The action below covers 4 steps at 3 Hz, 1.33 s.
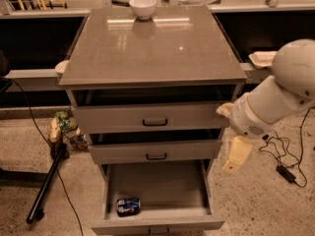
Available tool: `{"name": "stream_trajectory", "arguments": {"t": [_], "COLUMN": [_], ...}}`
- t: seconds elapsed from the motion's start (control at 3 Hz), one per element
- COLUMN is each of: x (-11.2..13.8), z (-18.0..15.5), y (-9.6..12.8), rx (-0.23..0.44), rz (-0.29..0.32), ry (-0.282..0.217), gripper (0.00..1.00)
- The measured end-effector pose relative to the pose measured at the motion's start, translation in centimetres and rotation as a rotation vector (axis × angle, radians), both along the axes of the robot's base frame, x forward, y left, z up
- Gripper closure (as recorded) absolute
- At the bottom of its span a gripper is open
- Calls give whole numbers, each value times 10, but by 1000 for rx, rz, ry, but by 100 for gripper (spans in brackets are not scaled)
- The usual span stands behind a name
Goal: Pick pepsi can from bottom drawer and place on counter
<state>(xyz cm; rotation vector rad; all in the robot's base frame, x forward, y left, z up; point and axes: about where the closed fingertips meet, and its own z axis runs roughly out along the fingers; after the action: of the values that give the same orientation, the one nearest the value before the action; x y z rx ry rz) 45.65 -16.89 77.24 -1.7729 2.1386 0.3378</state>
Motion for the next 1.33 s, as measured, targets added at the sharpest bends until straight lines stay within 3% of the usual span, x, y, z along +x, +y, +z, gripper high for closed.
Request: {"name": "stream_trajectory", "arguments": {"t": [0.67,1.0,1.33], "x": [-18,-18,-18], "z": [-92,-125,-130], "y": [25,37,38], "rx": [67,140,148], "rz": [32,35,36], "ry": [32,51,57], "gripper": [0,0,0]}}
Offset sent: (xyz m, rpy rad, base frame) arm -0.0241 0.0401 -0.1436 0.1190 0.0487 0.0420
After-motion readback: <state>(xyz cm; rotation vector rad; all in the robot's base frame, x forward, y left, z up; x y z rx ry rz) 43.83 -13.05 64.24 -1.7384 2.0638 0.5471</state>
